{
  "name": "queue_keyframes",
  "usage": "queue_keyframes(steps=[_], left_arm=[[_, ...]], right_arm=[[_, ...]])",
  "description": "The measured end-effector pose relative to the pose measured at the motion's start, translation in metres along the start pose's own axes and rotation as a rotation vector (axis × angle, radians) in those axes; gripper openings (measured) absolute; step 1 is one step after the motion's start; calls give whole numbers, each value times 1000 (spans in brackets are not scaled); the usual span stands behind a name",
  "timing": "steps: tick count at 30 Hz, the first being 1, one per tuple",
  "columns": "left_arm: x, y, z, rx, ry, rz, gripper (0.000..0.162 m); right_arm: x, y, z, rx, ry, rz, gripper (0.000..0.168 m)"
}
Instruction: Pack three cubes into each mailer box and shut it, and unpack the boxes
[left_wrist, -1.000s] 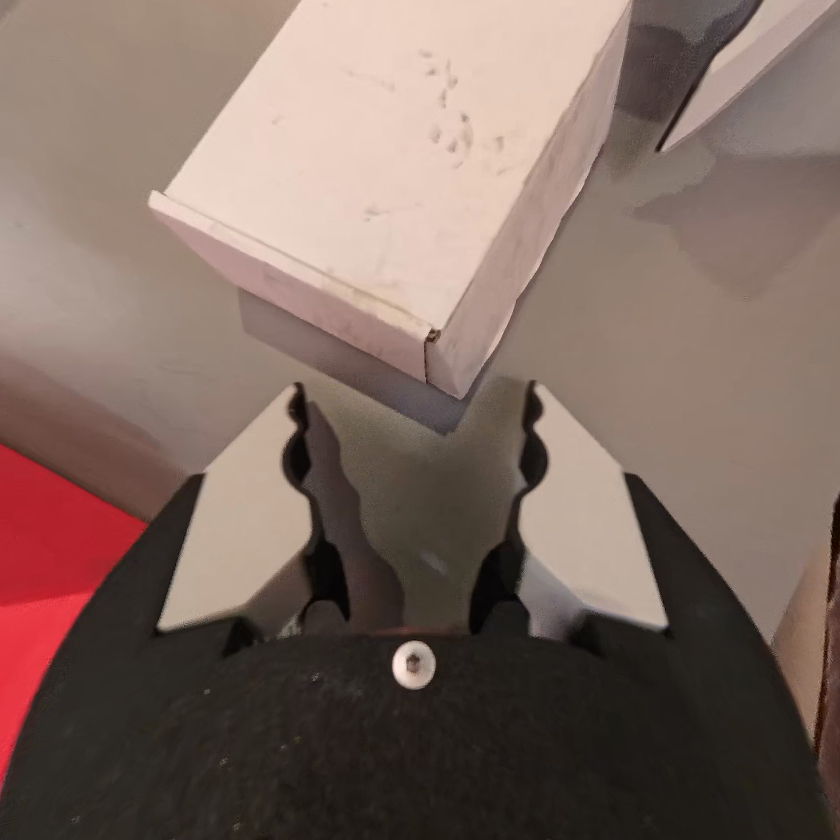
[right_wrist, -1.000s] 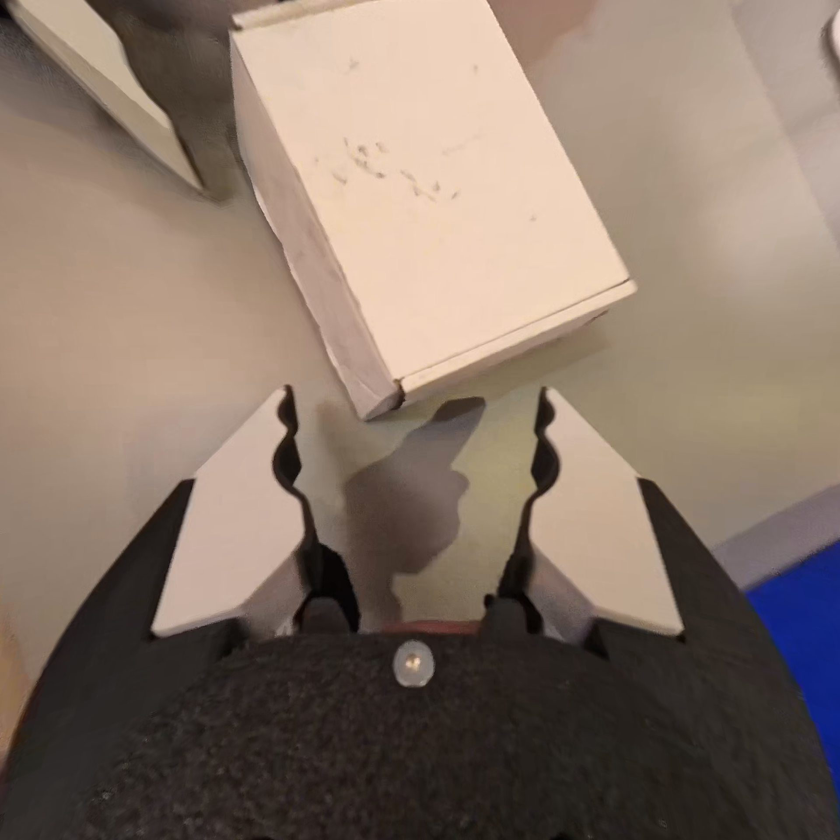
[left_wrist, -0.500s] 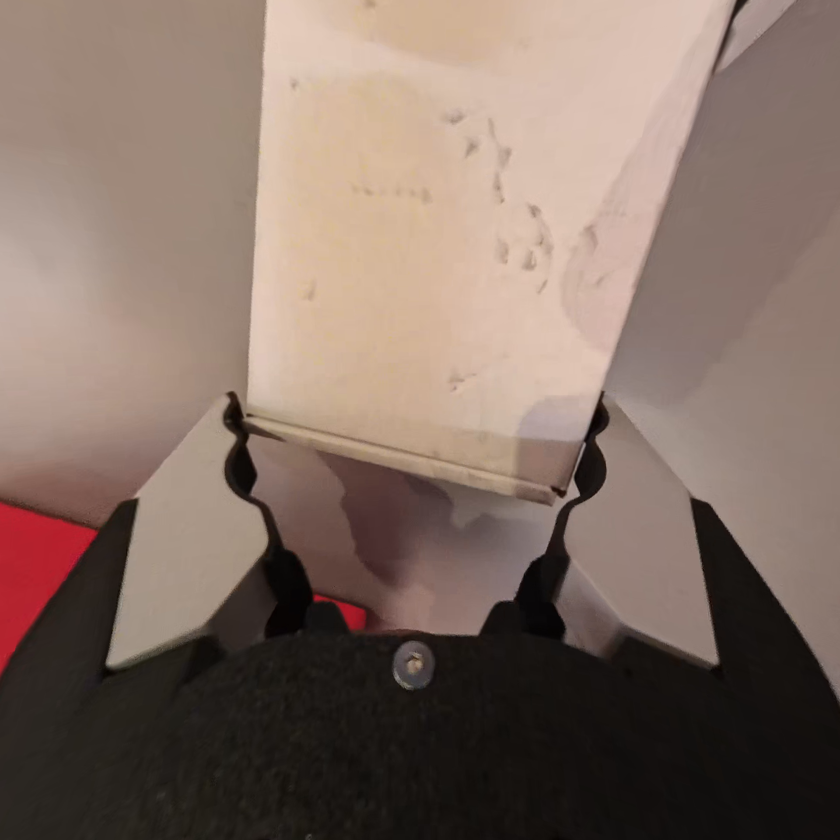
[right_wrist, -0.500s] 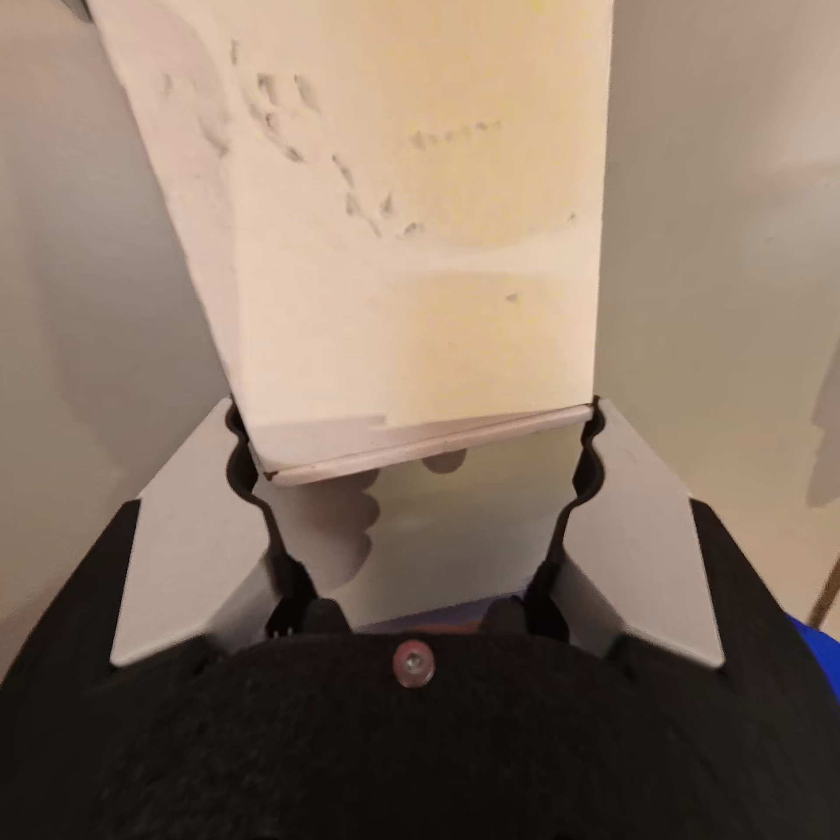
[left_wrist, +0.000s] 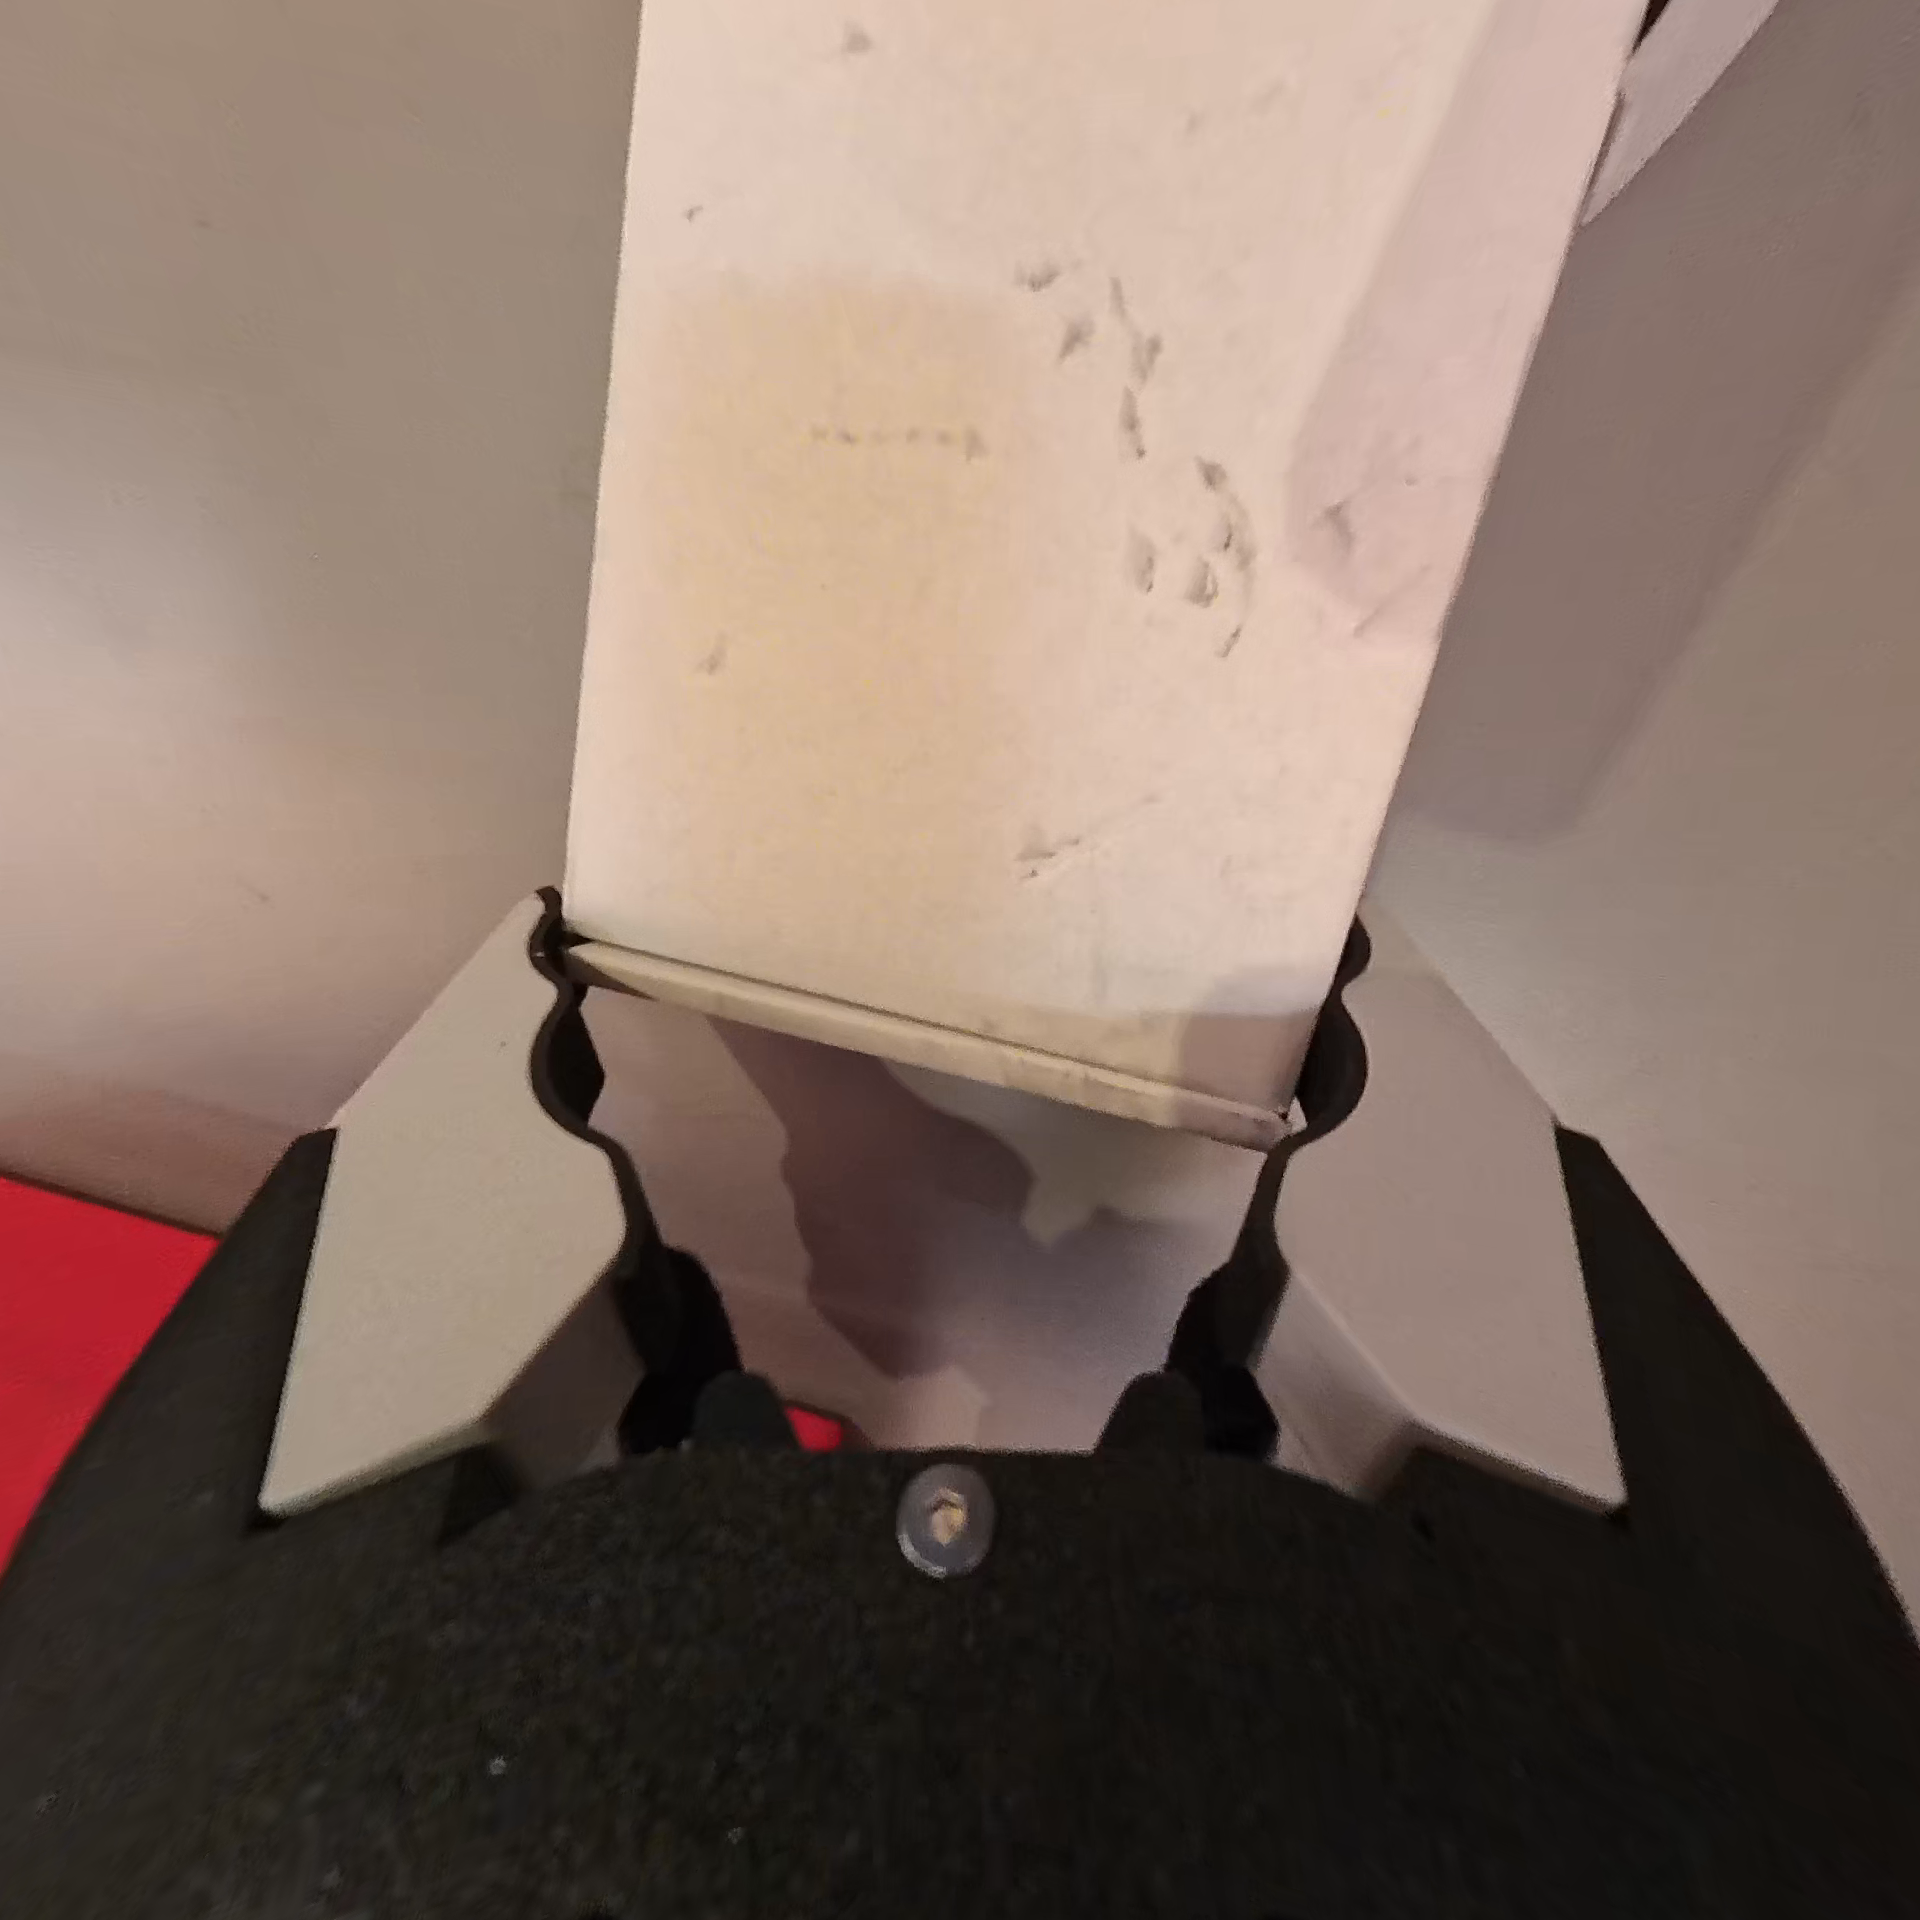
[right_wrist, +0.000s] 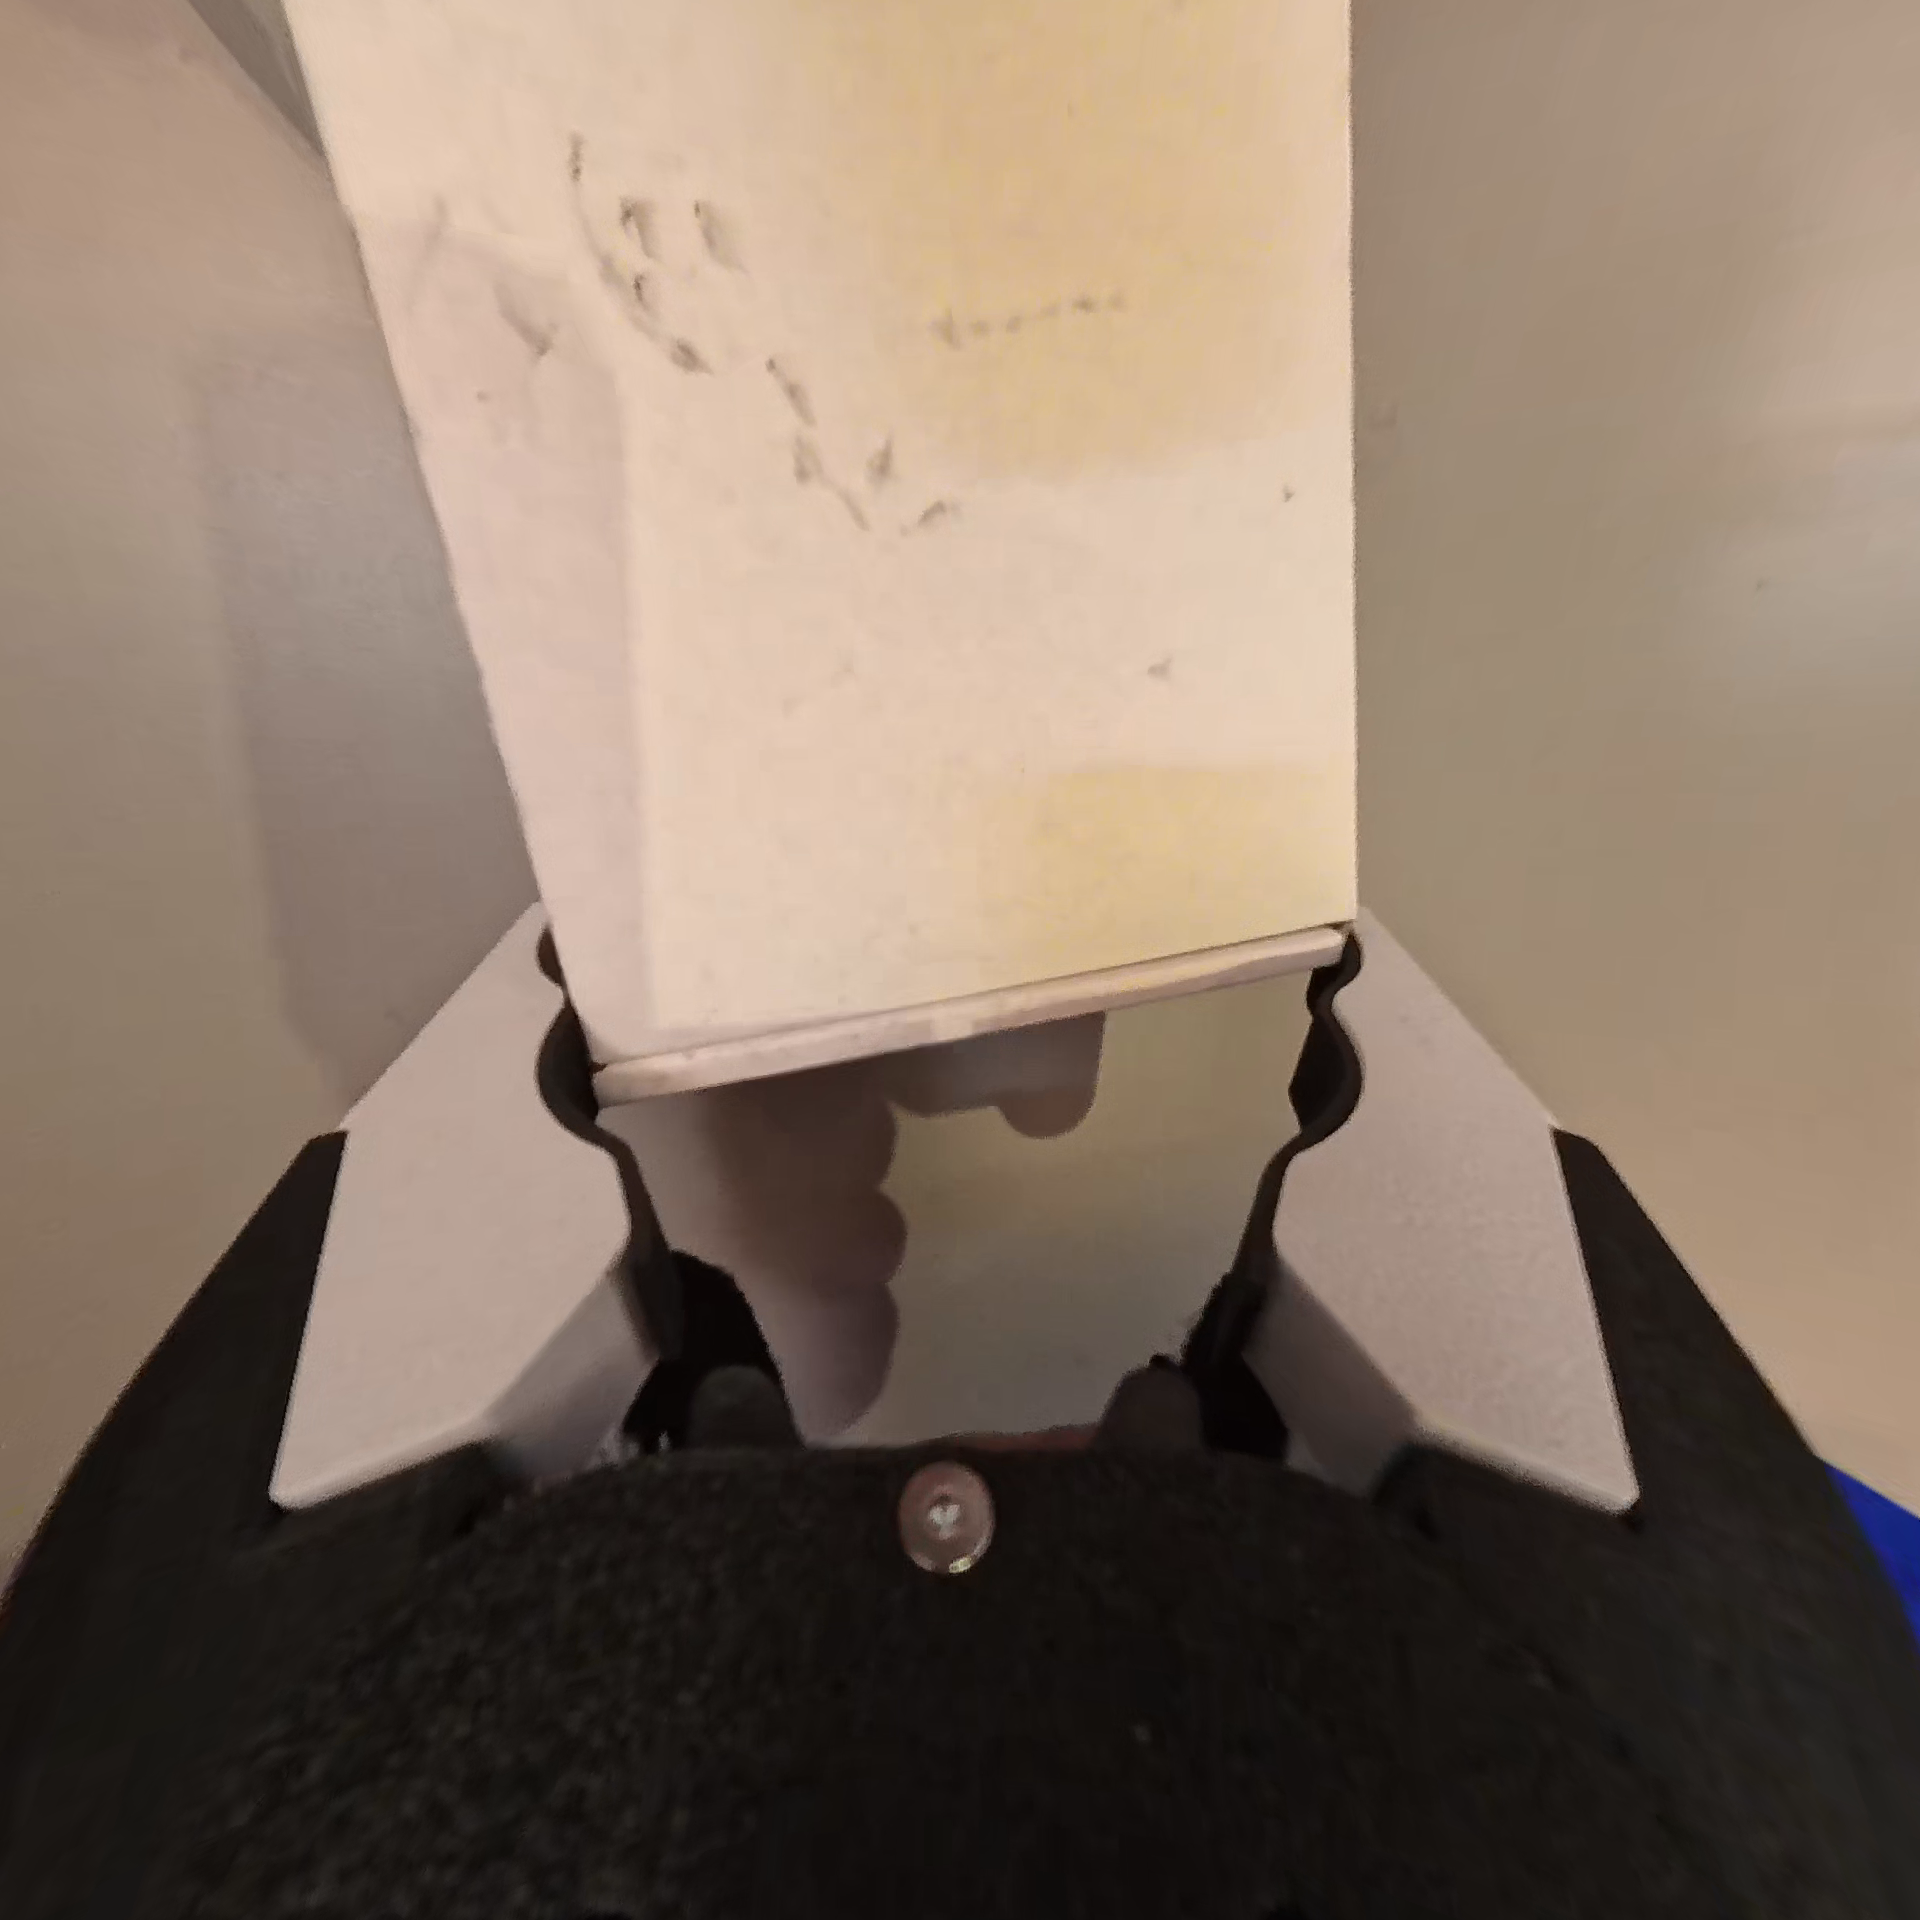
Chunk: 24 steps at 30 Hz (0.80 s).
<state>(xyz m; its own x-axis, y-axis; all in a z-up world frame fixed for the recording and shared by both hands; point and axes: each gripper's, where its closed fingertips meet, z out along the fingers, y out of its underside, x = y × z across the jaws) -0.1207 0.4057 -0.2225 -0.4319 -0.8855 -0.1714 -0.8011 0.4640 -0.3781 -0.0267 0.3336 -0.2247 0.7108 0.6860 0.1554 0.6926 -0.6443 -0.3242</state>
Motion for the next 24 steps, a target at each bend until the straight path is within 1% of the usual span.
queue_keyframes(steps=[2, 4, 6, 7, 8, 10, 11, 12, 13, 14, 15, 16, 18, 19, 21, 22, 24], left_arm=[[1, 0, -1, 2, 2, -4, 137], [9, -1, -7, 24, 33, -45, 135], [17, -5, -18, 102, 68, -90, 133], [19, -3, -20, 112, 73, -101, 133], [17, 3, -19, 104, 54, -110, 131], [17, 15, -16, 86, 40, -155, 136], [20, 17, -19, 115, 52, -198, 135], [25, 16, -25, 175, 72, -247, 130], [28, 16, -31, 235, 77, -293, 127], [31, 18, -37, 280, 73, -328, 126], [37, 21, -39, 309, 77, -350, 120], [46, 25, -37, 308, 103, -356, 114], [60, 32, -25, 253, 145, -351, 112], [63, 29, -24, 268, 141, -343, 110], [76, 18, -27, 292, 205, -342, 97], [80, 15, -28, 292, 218, -350, 103], [81, 11, -33, 299, 192, -342, 113]], right_arm=[[-2, -4, 0, 60, 3, 19, 137], [-2, -3, -5, 91, 28, 64, 137], [-3, -13, -17, 201, 64, 140, 142], [0, -17, -23, 249, 108, 206, 143], [3, -15, -26, 245, 161, 272, 146], [-8, -11, -29, 197, 198, 346, 149], [-18, -11, -30, 218, 197, 368, 145], [-29, -10, -30, 250, 192, 376, 136], [-35, -6, -30, 280, 209, 376, 131], [-38, -1, -27, 303, 236, 368, 122], [-39, 3, -24, 319, 255, 357, 114], [-42, 3, -19, 333, 244, 353, 110], [-52, -10, -12, 376, 145, 375, 104], [-57, -16, -8, 386, 86, 388, 101], [-64, -24, -7, 386, 14, 424, 103], [-65, -25, -9, 391, 5, 435, 103], [-66, -30, -22, 435, 11, 442, 101]])
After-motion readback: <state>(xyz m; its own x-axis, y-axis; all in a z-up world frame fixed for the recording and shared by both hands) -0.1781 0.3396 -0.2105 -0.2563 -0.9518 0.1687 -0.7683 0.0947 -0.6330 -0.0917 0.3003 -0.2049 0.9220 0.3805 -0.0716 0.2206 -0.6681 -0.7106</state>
